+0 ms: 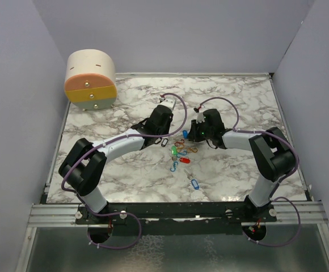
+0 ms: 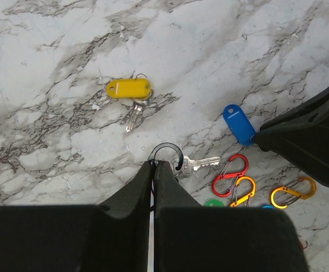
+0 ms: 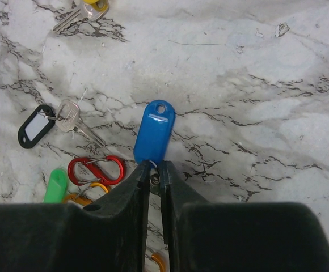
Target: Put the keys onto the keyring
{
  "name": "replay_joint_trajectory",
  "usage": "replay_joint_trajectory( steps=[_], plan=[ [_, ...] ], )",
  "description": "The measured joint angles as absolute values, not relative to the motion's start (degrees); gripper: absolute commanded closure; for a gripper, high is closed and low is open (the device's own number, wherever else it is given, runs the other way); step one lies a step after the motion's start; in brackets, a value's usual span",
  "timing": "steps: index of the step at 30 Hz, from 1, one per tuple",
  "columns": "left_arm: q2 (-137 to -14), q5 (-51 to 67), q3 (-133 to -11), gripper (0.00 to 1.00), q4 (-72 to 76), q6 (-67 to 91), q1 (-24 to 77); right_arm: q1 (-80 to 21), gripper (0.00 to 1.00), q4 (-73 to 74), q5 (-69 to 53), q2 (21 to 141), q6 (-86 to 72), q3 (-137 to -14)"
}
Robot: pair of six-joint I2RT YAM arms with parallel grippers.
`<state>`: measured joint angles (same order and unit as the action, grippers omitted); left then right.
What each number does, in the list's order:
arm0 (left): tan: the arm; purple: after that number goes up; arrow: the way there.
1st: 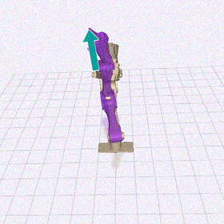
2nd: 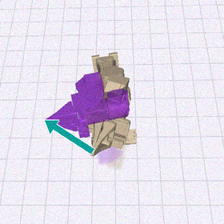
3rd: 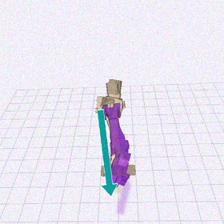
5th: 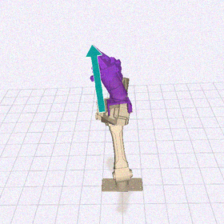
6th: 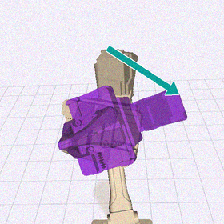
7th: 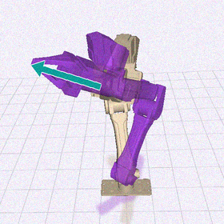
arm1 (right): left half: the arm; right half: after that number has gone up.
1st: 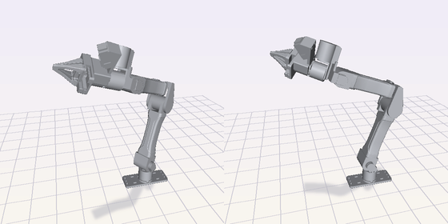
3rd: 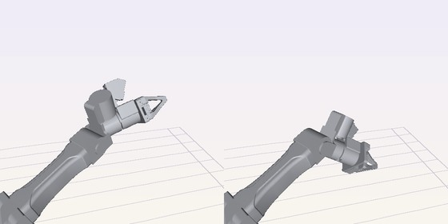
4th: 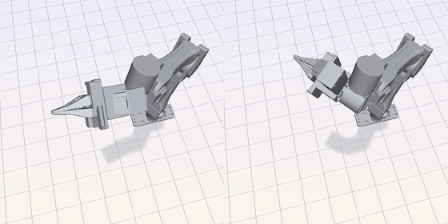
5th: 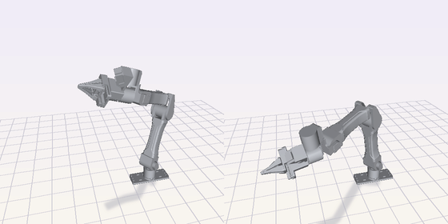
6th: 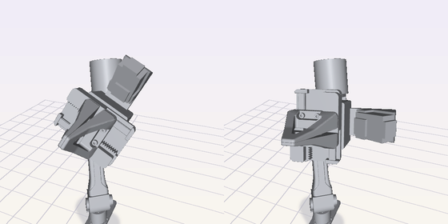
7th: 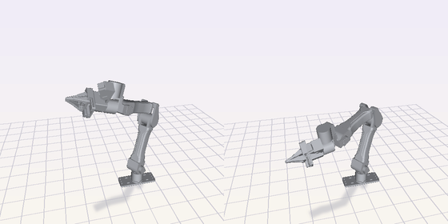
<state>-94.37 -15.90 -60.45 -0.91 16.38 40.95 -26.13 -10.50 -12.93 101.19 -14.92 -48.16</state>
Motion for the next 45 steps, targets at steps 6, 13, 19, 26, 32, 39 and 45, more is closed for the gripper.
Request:
replay_joint_trajectory(
  steps=[6, 13, 19, 26, 32, 39, 45],
  plan=[
    [-94.4, -15.9, -60.4, 1.00, -0.9, 16.4, 40.9, -26.1, 0.99, -10.5, -13.2, 101.3, -15.3, -48.2],
    [-94.4, -15.6, -60.4, 1.00, -0.9, 16.4, 40.8, -26.1, 0.99, -11.9, -13.2, 99.6, -14.8, -46.4],
    [-94.4, -12.7, -60.4, 1.00, -0.6, 16.4, 40.8, -26.1, 0.99, -16.4, -14.0, 90.4, -12.9, -39.8],
    [-94.4, -9.5, -60.5, 1.00, -0.5, 16.4, 41.5, -26.1, 0.99, -24.0, -17.1, 81.8, -10.4, -34.2],
    [-94.4, -7.8, -61.6, 1.00, -0.4, 16.4, 43.3, -26.1, 0.99, -26.7, -19.8, 80.7, -8.9, -32.9],
    [-95.0, -6.8, -63.3, 1.00, -0.5, 16.3, 44.6, -26.2, 0.99, -29.0, -22.5, 79.8, -8.5, -31.9],
    [-96.6, -6.5, -65.1, 1.00, -0.6, 16.1, 45.5, -26.2, 0.99, -30.5, -23.7, 79.5, -8.3, -31.7]
  ],
)
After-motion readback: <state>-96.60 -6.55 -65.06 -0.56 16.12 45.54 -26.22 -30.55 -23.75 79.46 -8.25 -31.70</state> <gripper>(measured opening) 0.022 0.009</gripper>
